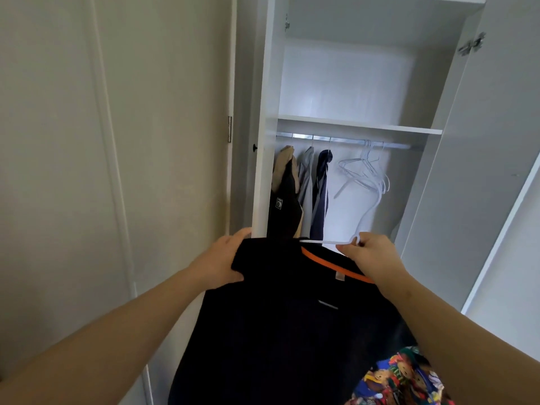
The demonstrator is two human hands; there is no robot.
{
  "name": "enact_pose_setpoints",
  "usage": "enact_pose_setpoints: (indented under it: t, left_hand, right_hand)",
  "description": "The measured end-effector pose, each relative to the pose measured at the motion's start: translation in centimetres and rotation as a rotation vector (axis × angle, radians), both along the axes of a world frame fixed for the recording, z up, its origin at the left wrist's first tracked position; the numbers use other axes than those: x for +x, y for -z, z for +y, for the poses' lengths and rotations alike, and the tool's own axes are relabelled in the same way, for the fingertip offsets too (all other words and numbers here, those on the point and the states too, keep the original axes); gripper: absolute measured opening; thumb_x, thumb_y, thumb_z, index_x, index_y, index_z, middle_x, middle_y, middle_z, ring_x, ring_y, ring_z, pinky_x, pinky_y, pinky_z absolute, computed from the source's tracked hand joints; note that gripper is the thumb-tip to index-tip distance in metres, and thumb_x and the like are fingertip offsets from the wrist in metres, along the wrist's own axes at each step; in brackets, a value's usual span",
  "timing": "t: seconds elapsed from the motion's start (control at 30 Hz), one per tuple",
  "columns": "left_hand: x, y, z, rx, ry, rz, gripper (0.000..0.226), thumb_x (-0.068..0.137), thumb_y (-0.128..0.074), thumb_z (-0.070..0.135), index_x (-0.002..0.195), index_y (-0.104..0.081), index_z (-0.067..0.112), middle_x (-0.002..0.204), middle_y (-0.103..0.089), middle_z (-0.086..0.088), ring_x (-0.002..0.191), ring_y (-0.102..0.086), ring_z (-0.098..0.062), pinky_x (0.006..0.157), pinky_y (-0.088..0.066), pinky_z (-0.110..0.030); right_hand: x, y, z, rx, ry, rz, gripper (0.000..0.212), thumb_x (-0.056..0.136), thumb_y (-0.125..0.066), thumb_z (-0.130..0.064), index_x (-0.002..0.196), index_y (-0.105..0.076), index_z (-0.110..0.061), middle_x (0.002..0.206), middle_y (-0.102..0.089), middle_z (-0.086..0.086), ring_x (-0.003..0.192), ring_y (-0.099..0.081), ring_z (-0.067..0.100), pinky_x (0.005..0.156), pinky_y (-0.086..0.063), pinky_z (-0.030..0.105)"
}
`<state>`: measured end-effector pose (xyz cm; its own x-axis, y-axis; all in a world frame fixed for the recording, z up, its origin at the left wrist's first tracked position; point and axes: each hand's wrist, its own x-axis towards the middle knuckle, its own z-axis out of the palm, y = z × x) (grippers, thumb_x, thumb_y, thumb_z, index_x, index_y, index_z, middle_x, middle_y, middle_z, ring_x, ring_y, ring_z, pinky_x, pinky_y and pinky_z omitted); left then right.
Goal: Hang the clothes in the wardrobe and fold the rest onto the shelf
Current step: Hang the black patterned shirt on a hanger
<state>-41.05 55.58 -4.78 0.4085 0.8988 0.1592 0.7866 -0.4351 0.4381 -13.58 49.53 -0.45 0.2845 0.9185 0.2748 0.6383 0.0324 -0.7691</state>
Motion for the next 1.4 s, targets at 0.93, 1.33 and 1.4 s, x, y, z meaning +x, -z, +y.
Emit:
enact_pose_setpoints:
  t: [0.93, 1.33, 1.4]
  left_hand:
    - [0.5, -2.5, -0.2, 0.228, -0.361, -0.016, 0.026, 0.095, -0.042, 0.011, 0.114, -0.06, 0.012, 0.118, -0.059, -0.007, 0.107, -0.054, -0.025, 0.088, -0.042, -0.034]
    - [6.6, -1.6, -2.0, 0.12, 0.152, -0.193, 0.02, 0.094, -0.051, 0.029, 0.075, -0.056, 0.028, 0.063, -0.048, 0.009, 0.06, -0.044, -0.003, 0.056, -0.031, -0.018]
    - [6.2, -1.8, -1.7, 0.137, 0.11, -0.254, 0.016, 0.093, -0.053, 0.028, 0.077, -0.057, 0.031, 0.062, -0.049, 0.009, 0.06, -0.045, -0.003, 0.056, -0.031, -0.015]
  right_hand:
    - [-1.2, -0.2, -1.2, -0.141, 0.005, -0.238, 0.032, 0.077, -0.058, -0.024, 0.052, -0.041, -0.019, 0.048, -0.041, -0.005, 0.05, -0.039, 0.014, 0.049, -0.027, 0.024]
    - [-1.1, 0.5, -1.1, -0.058, -0.134, -0.347, 0.017, 0.084, -0.058, -0.044, 0.076, -0.055, -0.03, 0.076, -0.056, -0.014, 0.076, -0.053, 0.01, 0.076, -0.043, 0.024]
    - [0.1, 0.9, -1.6, -0.213, -0.129, -0.486, 0.028, 0.088, -0.049, -0.055, 0.083, -0.052, -0.027, 0.08, -0.054, -0.011, 0.08, -0.052, 0.012, 0.082, -0.042, 0.033]
